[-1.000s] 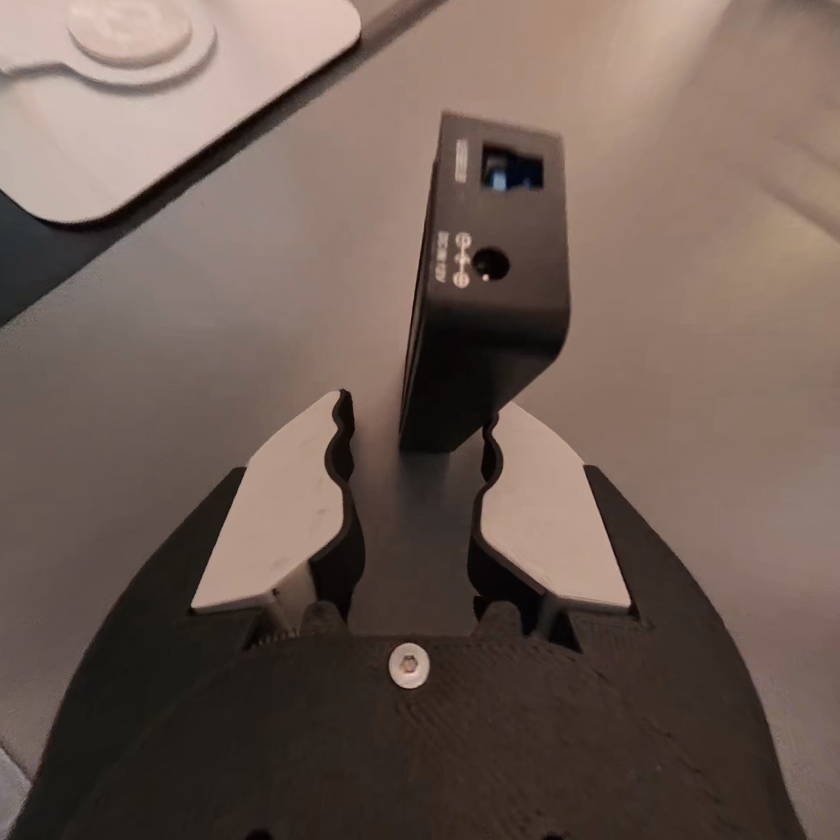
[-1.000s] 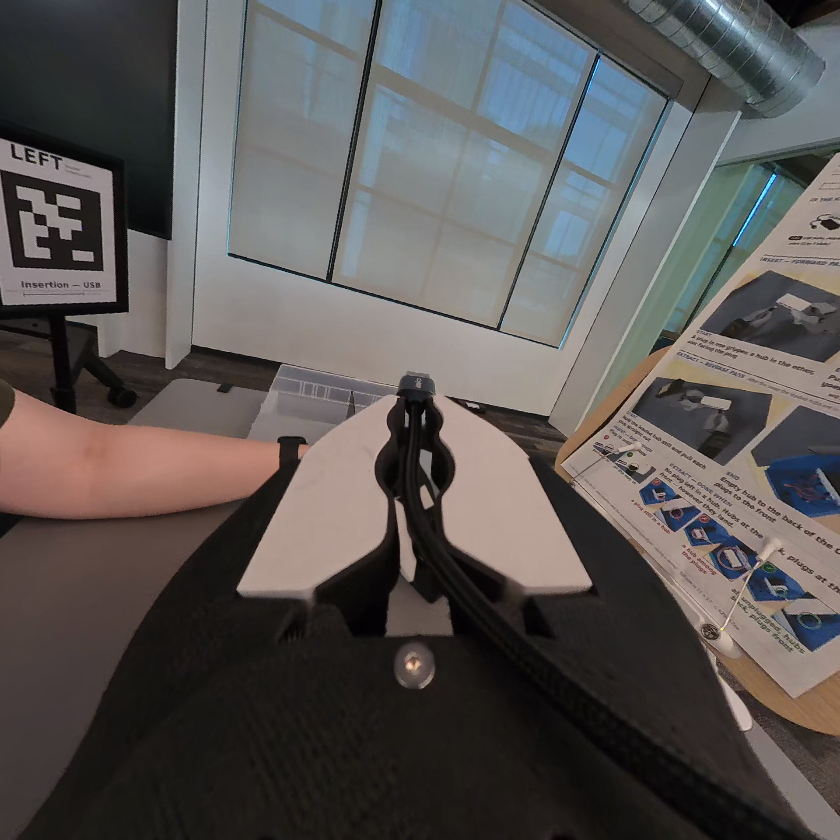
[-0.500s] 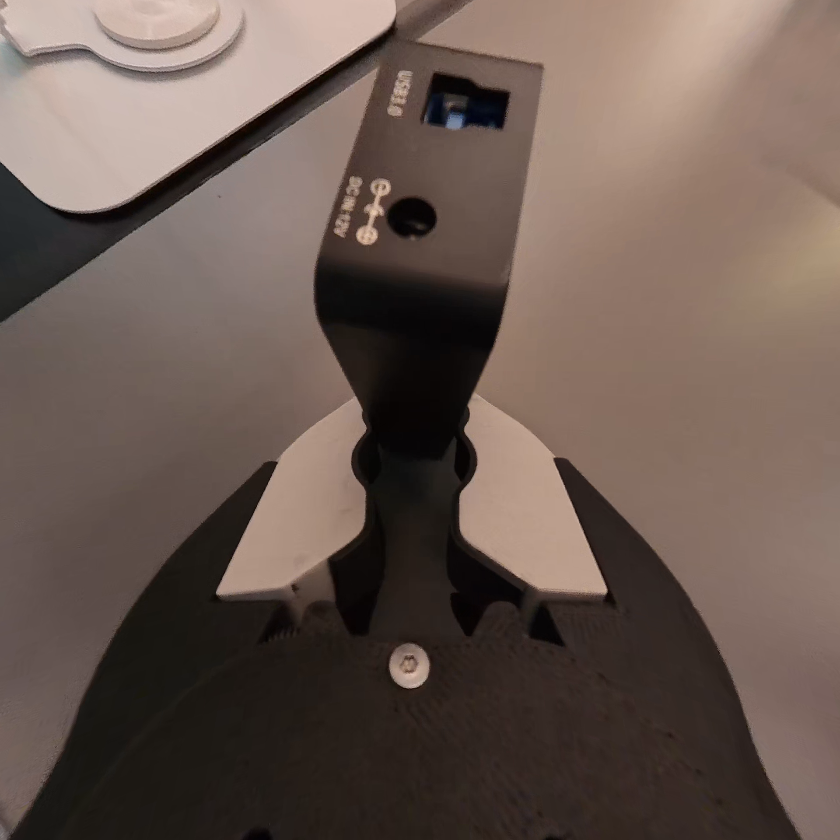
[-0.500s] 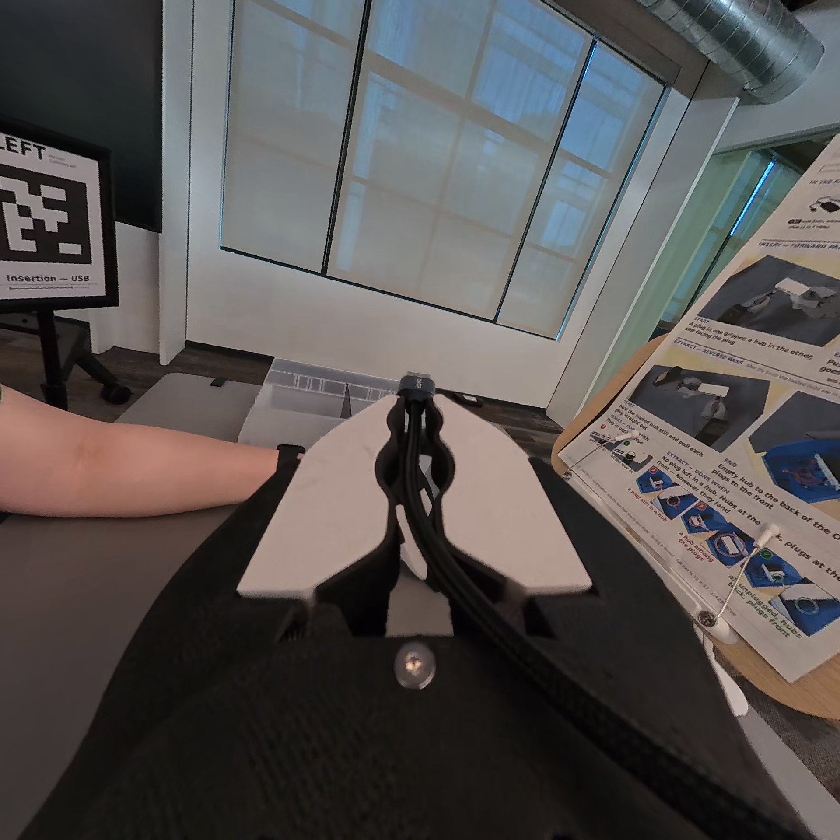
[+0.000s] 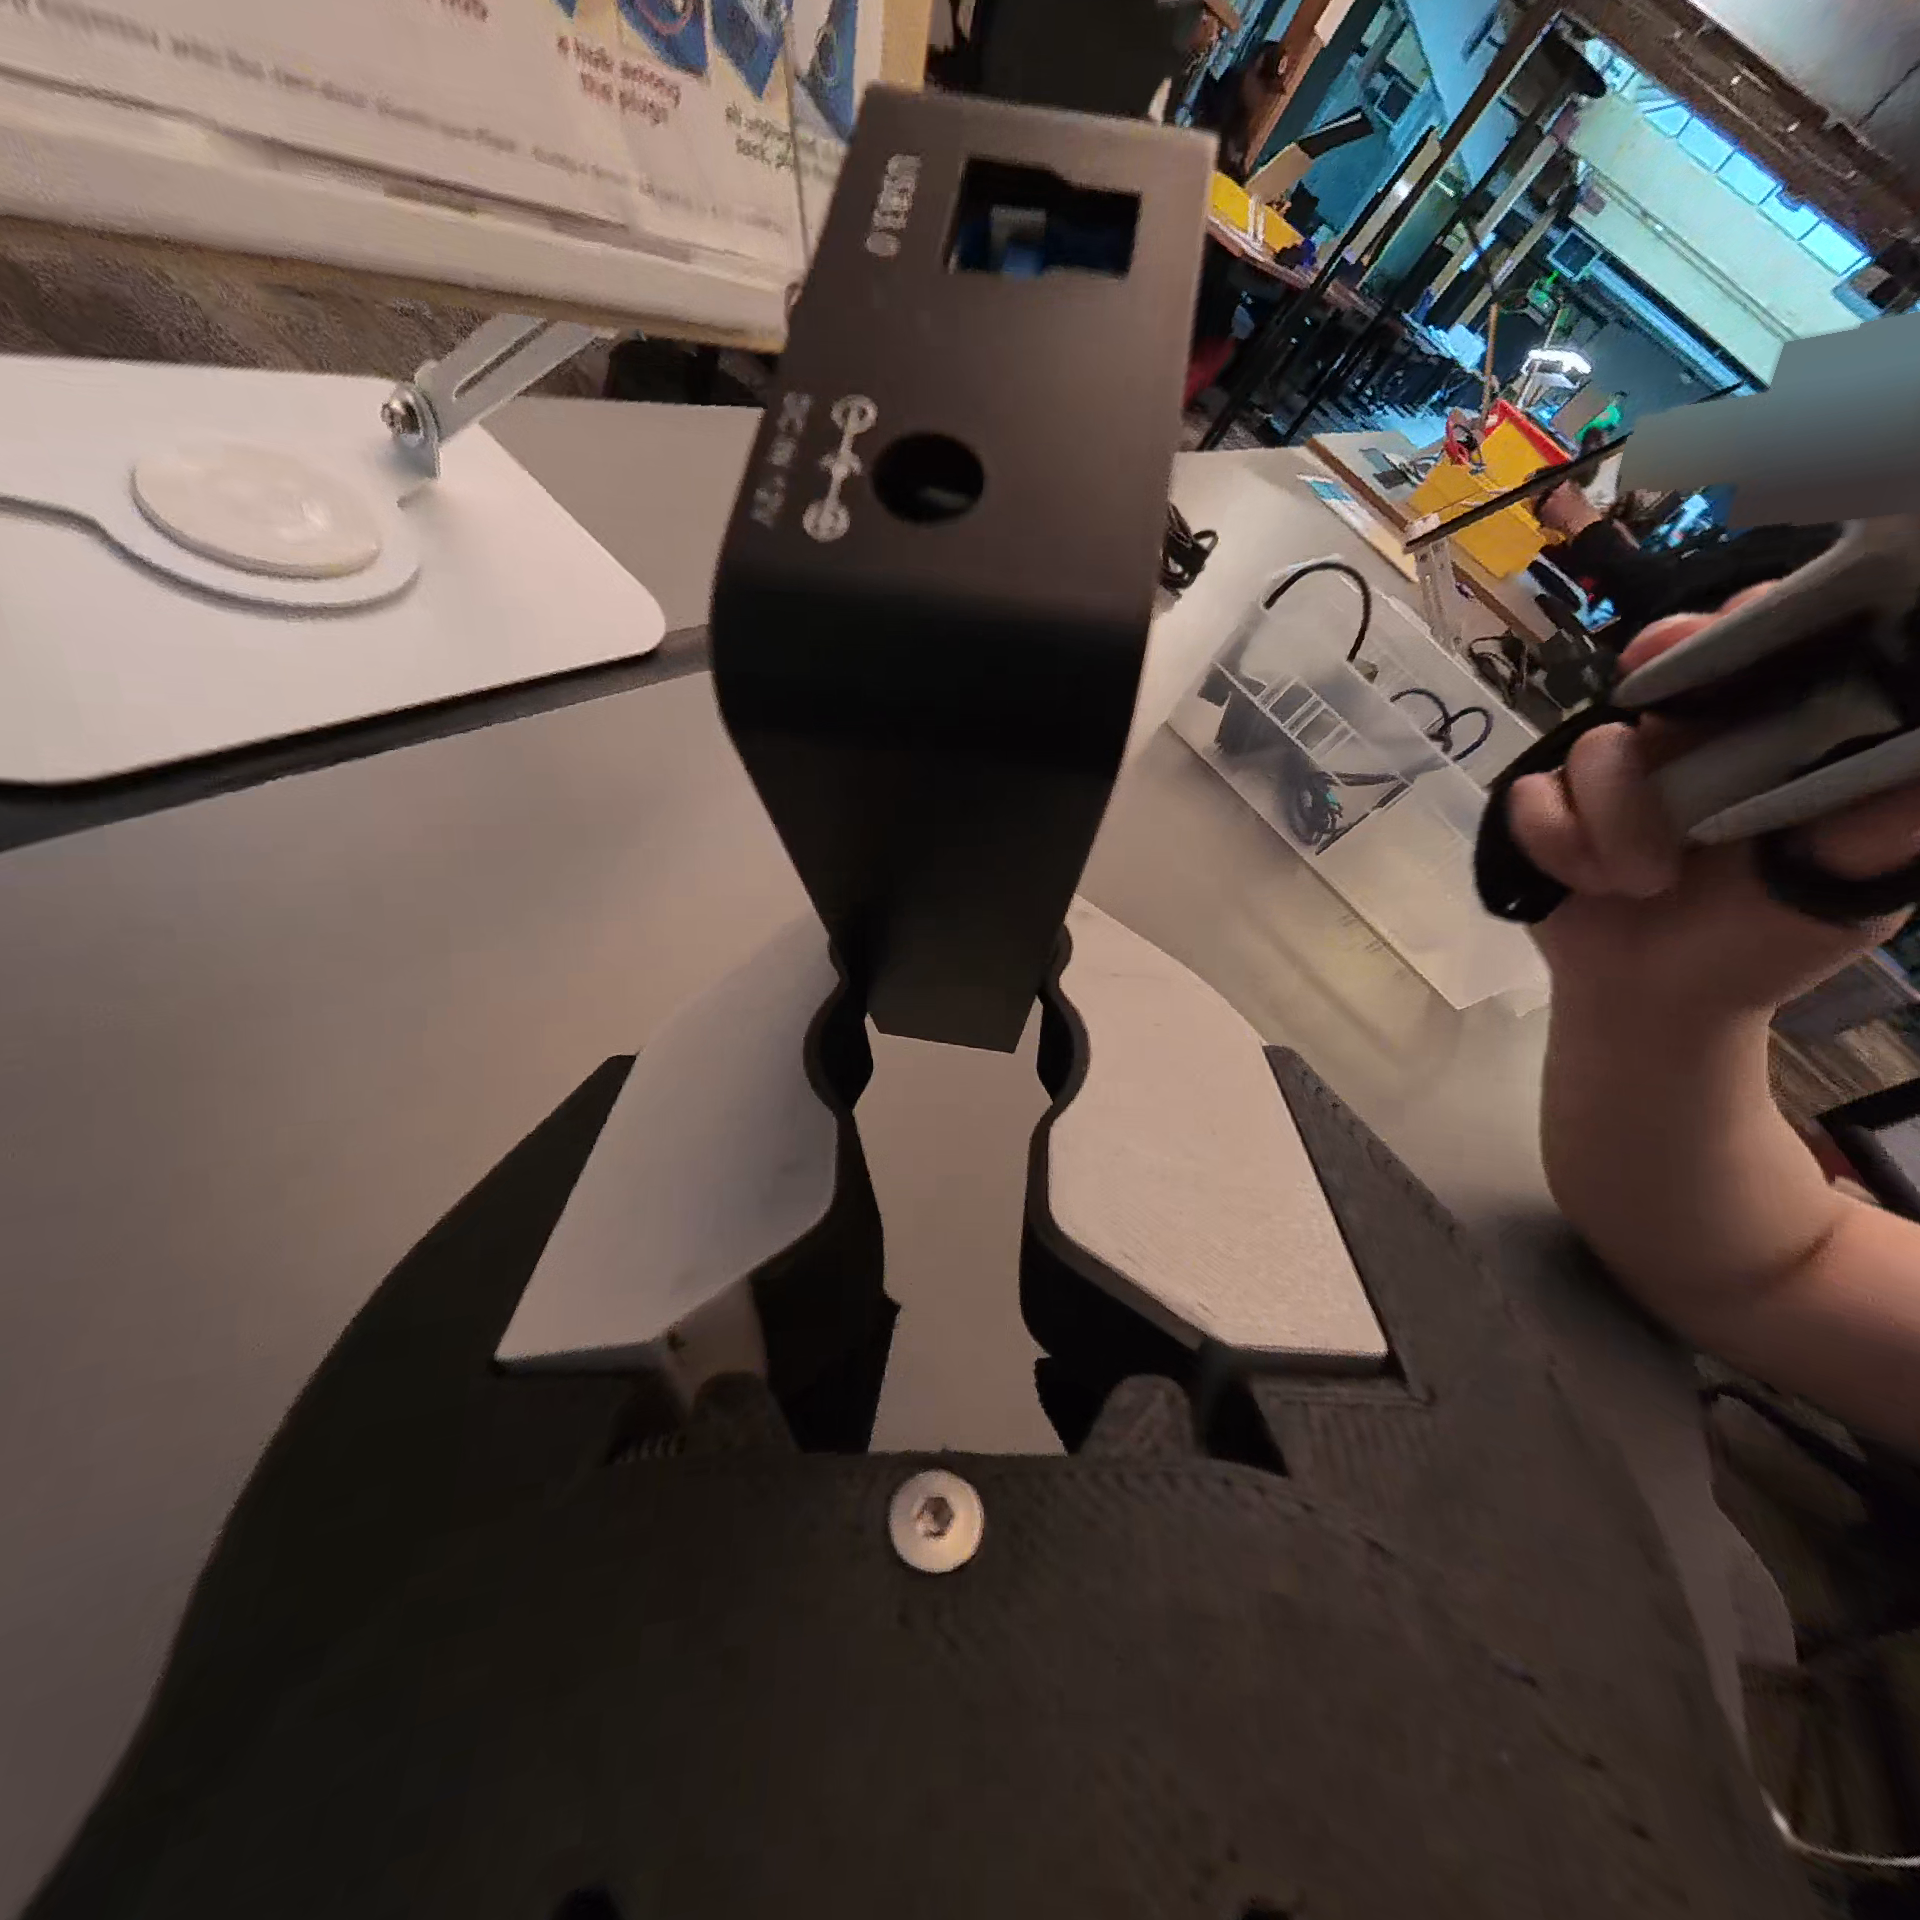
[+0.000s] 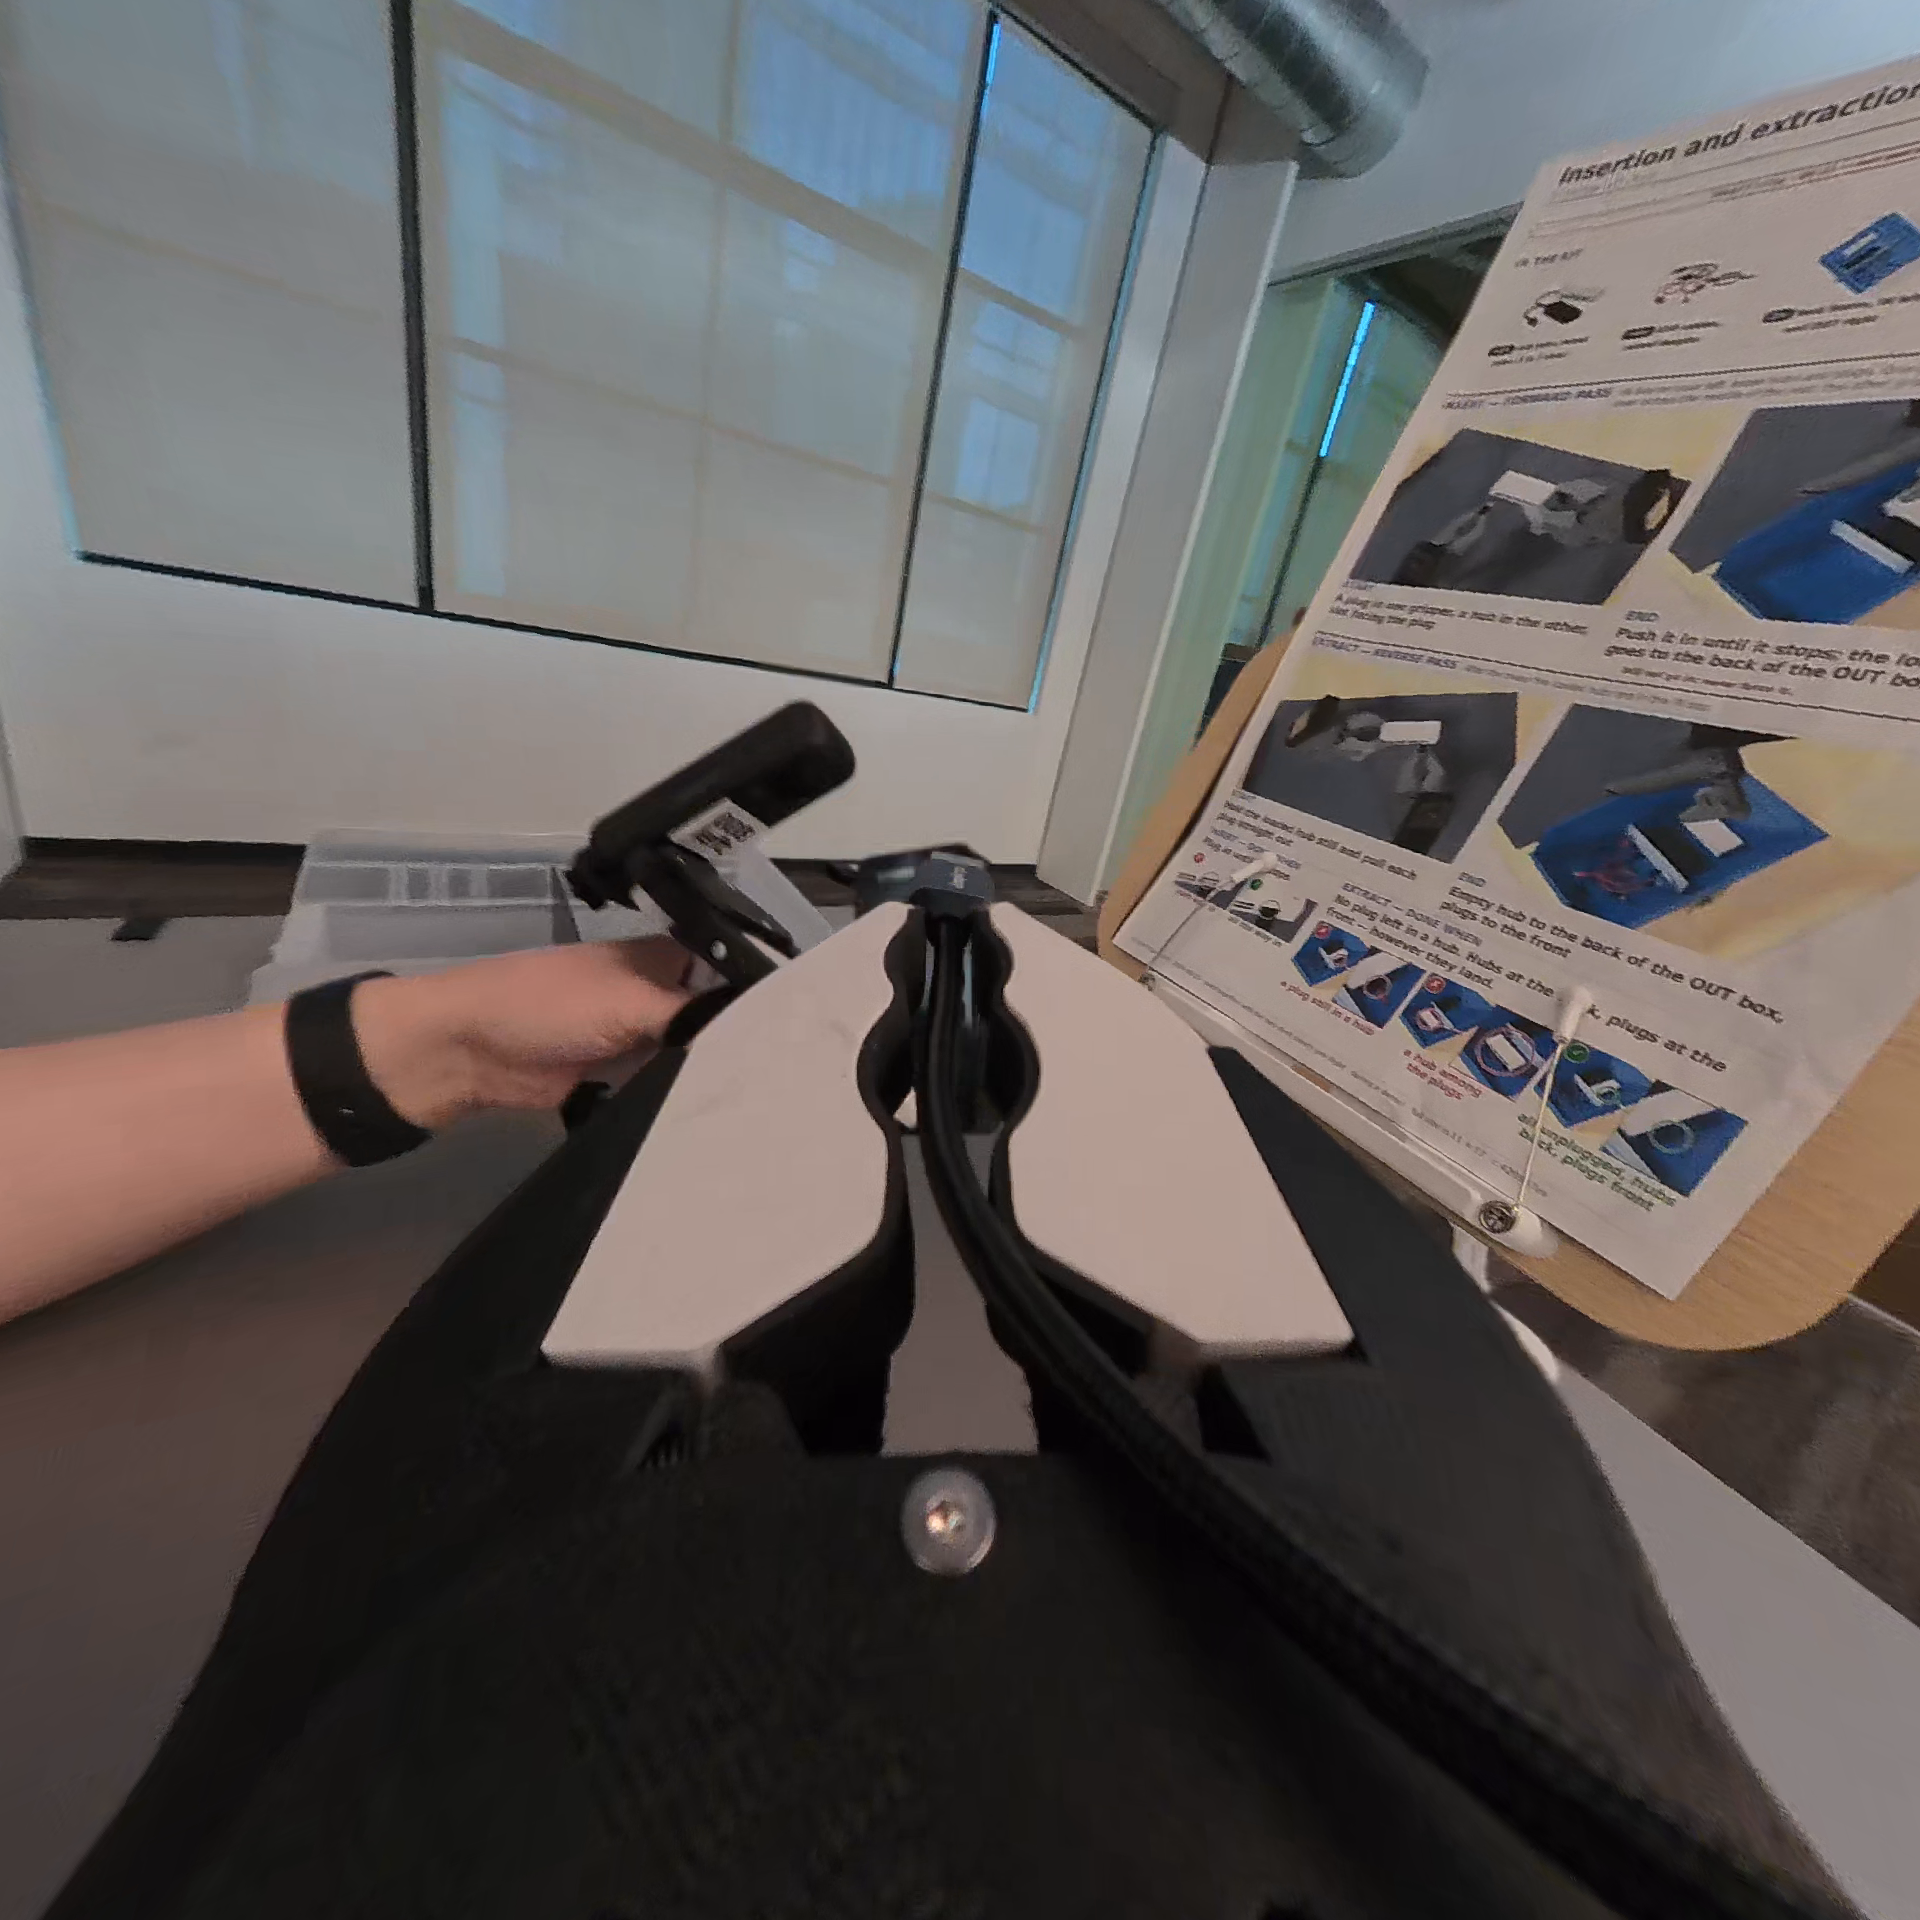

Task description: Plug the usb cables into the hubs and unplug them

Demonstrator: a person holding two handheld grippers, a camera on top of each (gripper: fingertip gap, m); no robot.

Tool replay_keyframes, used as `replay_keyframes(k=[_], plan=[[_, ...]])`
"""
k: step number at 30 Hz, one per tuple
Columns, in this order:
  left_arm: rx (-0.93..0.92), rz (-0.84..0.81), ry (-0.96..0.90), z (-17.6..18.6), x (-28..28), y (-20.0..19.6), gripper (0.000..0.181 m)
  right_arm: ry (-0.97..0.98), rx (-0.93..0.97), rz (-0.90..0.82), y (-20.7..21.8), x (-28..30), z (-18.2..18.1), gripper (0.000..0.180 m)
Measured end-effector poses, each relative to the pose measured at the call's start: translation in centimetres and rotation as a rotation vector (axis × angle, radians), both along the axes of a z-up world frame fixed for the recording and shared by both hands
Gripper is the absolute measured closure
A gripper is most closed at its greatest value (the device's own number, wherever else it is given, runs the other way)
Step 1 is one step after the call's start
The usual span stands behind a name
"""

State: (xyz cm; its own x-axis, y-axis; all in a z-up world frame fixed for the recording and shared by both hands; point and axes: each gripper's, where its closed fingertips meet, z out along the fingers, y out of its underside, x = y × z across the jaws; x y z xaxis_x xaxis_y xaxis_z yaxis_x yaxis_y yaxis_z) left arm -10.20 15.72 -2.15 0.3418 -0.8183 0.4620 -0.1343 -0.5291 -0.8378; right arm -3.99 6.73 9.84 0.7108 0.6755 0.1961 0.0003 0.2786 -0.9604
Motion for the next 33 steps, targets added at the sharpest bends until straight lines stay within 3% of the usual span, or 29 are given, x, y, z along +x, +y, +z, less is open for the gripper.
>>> replay_keyframes(k=[13,27,33], plan=[[0.176,0.115,0.033,3.1,3.6,-2.7,0.153,-0.361,0.163,-0.254,0.5,-3.6,-3.3,0.171],[0.273,0.143,0.01,3.7,5.3,-3.8,0.153,-0.447,0.215,-0.342,0.2,-4.0,-3.0,0.171],[0.395,0.172,0.013,4.7,5.1,-4.0,0.154,-0.382,0.18,-0.309,-0.2,-3.9,-2.2,0.171]])
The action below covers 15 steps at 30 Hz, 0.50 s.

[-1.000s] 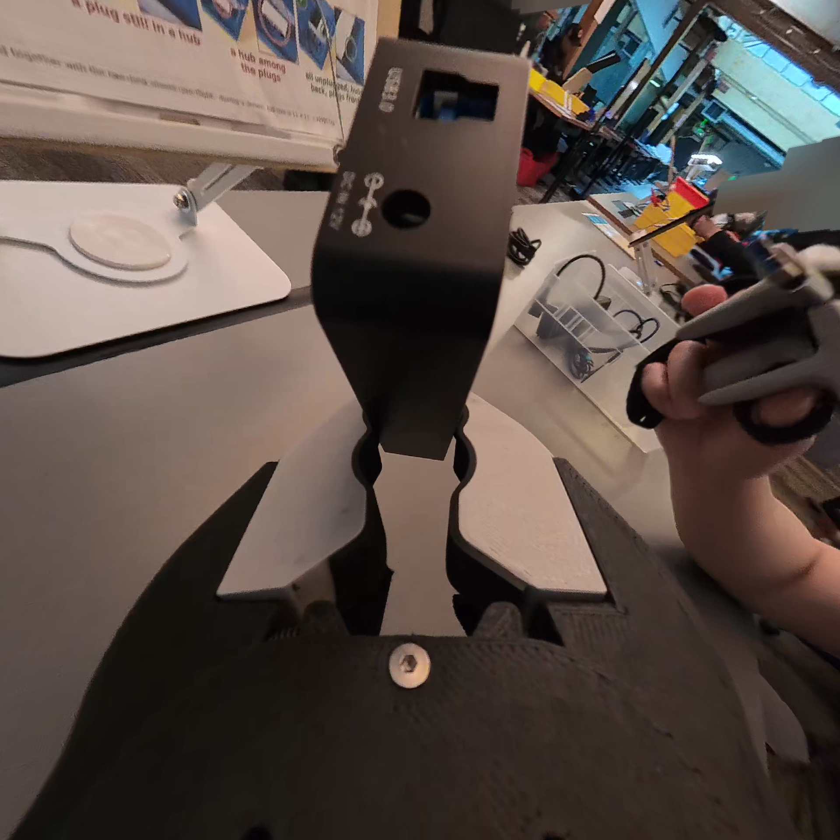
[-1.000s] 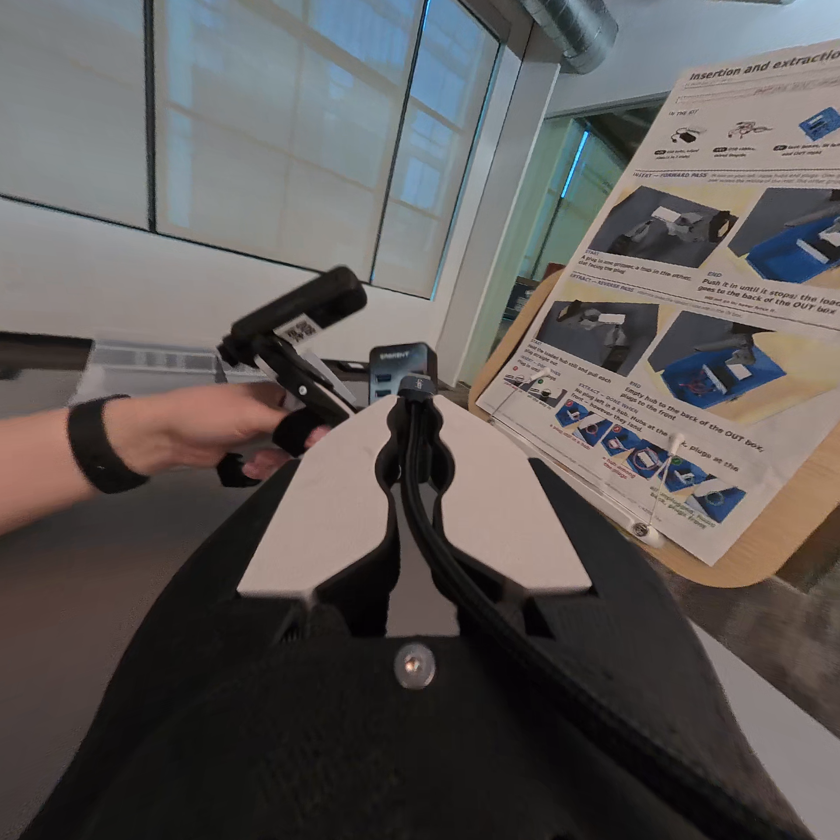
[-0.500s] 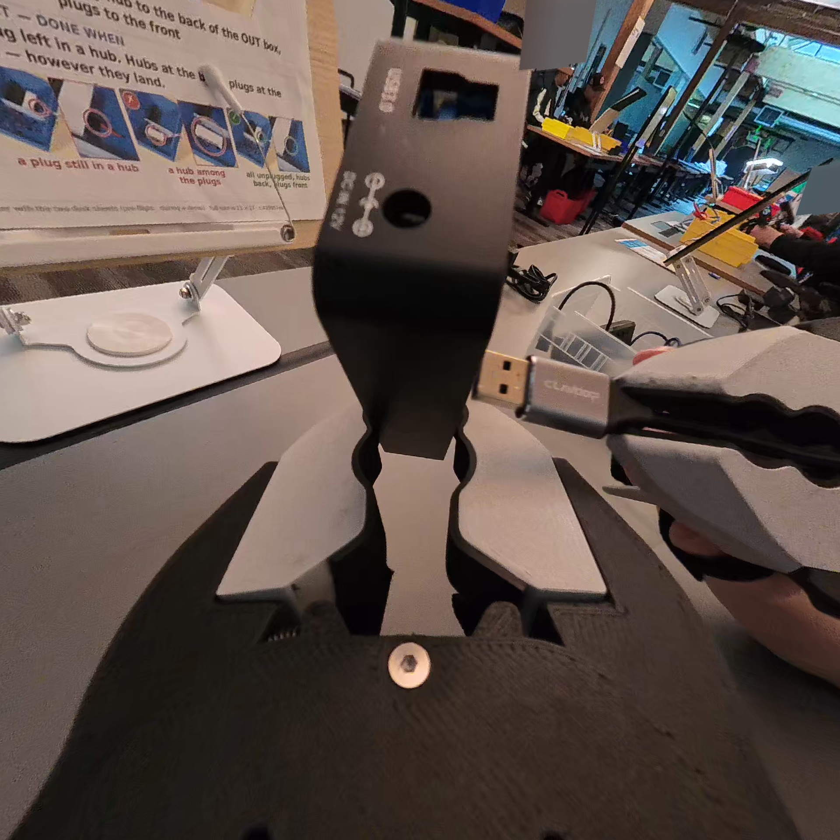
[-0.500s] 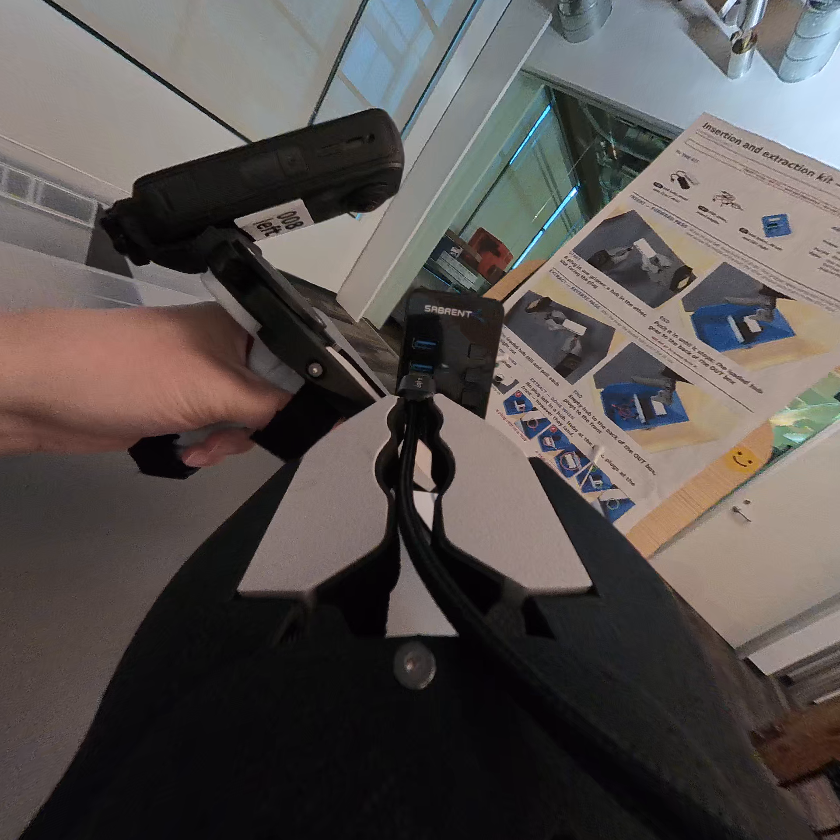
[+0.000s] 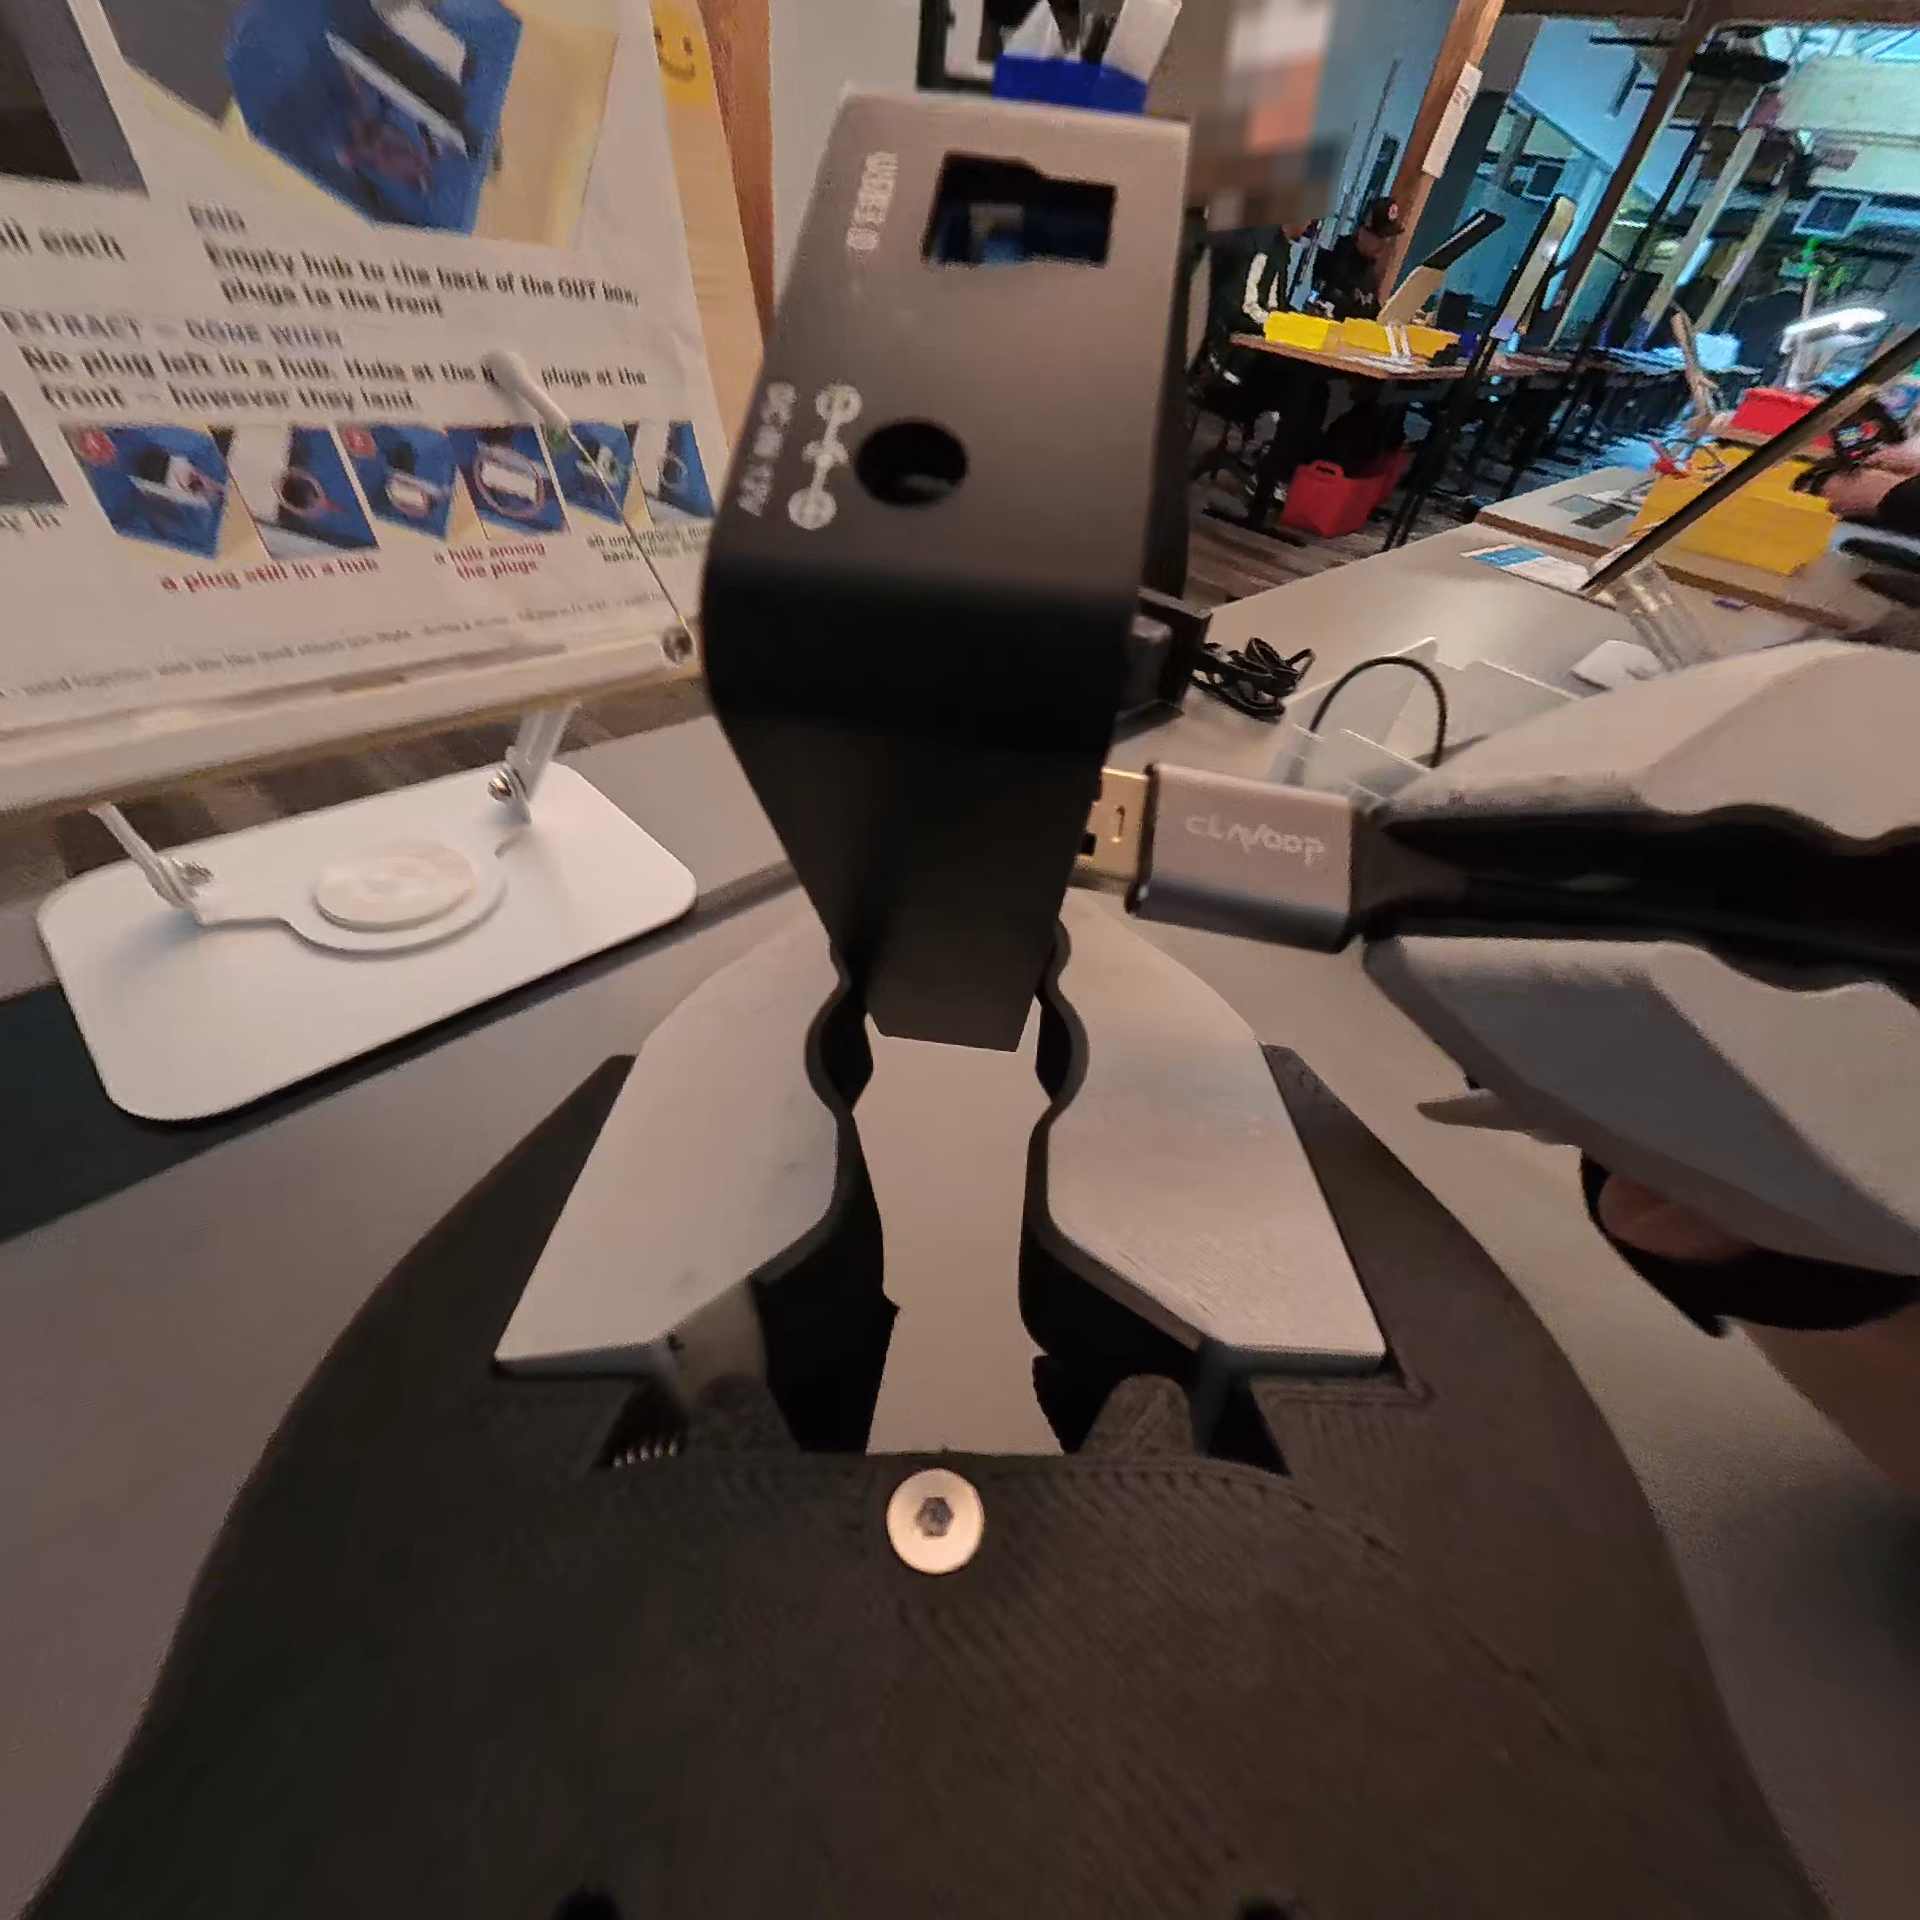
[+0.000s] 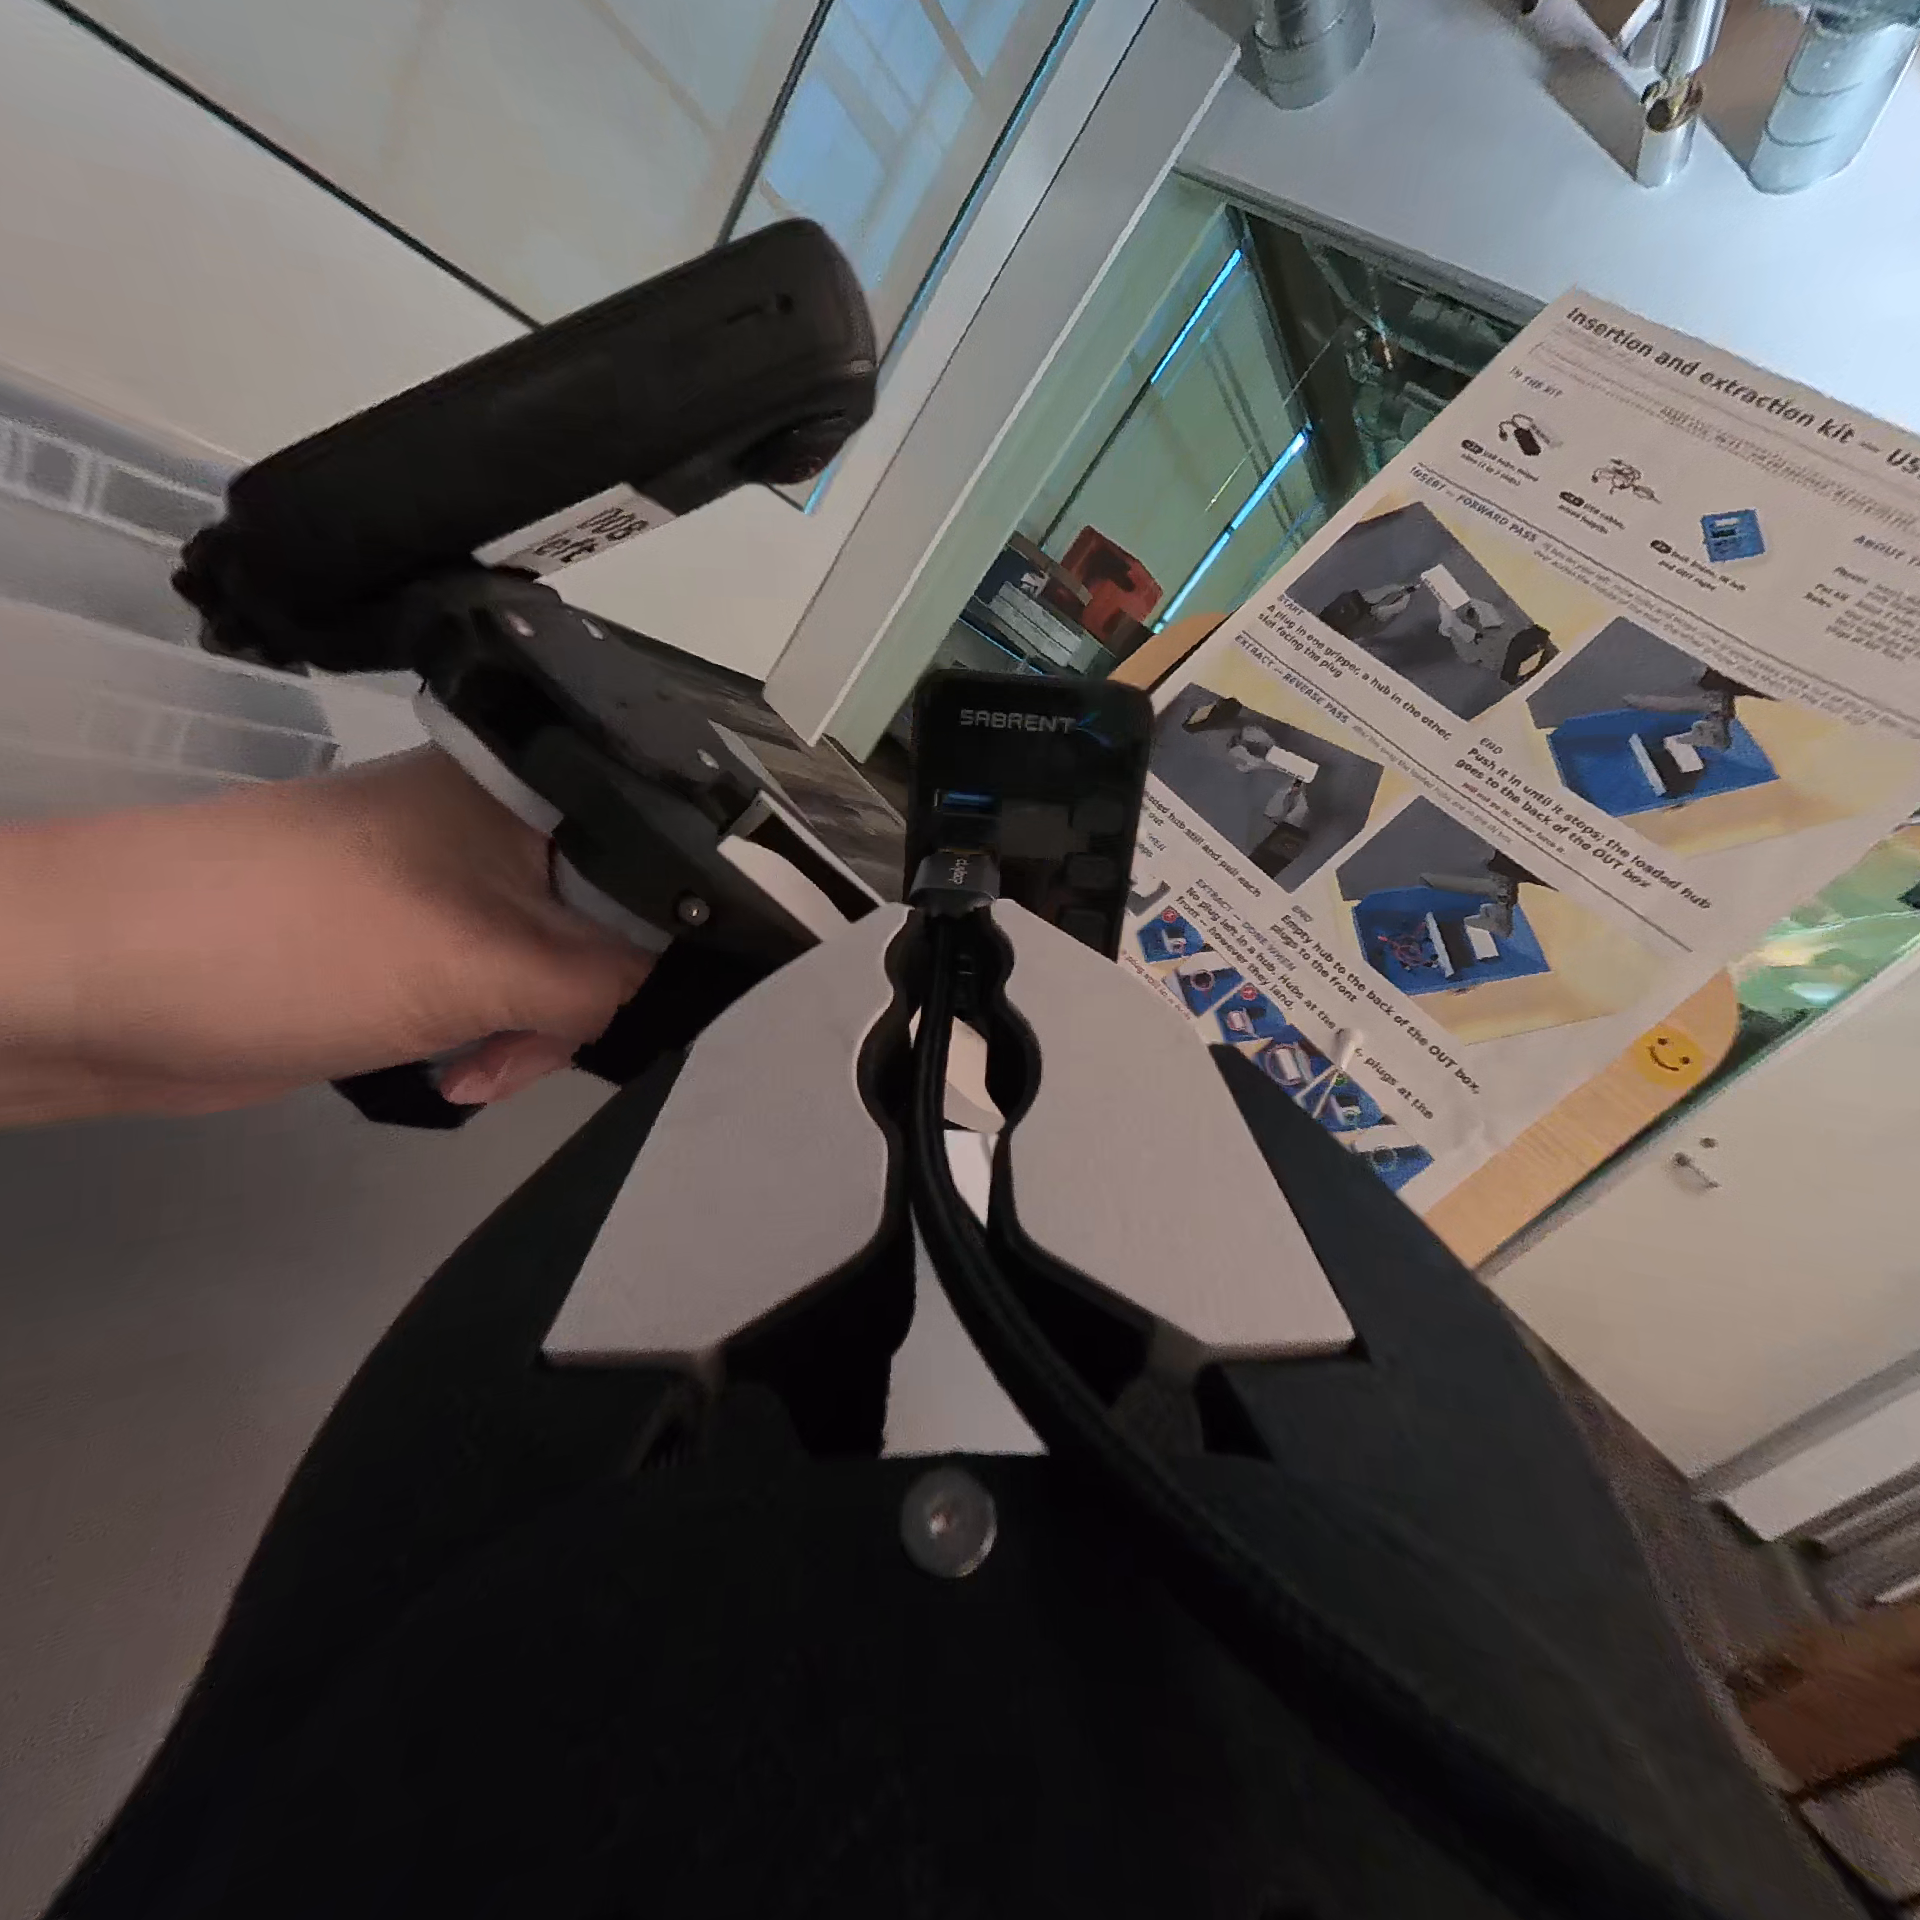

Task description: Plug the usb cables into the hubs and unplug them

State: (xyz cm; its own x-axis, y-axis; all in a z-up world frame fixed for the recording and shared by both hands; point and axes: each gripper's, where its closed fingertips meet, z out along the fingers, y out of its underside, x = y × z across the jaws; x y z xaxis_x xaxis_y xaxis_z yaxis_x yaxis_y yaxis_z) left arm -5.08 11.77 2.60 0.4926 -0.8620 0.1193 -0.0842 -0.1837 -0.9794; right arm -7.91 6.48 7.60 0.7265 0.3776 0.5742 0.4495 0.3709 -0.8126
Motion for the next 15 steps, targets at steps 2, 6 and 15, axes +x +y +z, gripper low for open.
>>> replay_keyframes(k=[2,6,15], plan=[[0.06,0.032,0.017,0.4,-0.3,0.1,0.154,0.01,-0.007,0.01,-0.1,0.1,0.2,0.171],[0.178,0.058,0.039,1.5,-0.5,-0.2,0.155,0.036,0.027,0.016,-0.5,0.3,0.9,0.171],[0.397,0.111,-0.05,4.4,-1.4,-0.9,0.155,0.105,0.069,0.115,-2.3,-0.4,2.4,0.171]])
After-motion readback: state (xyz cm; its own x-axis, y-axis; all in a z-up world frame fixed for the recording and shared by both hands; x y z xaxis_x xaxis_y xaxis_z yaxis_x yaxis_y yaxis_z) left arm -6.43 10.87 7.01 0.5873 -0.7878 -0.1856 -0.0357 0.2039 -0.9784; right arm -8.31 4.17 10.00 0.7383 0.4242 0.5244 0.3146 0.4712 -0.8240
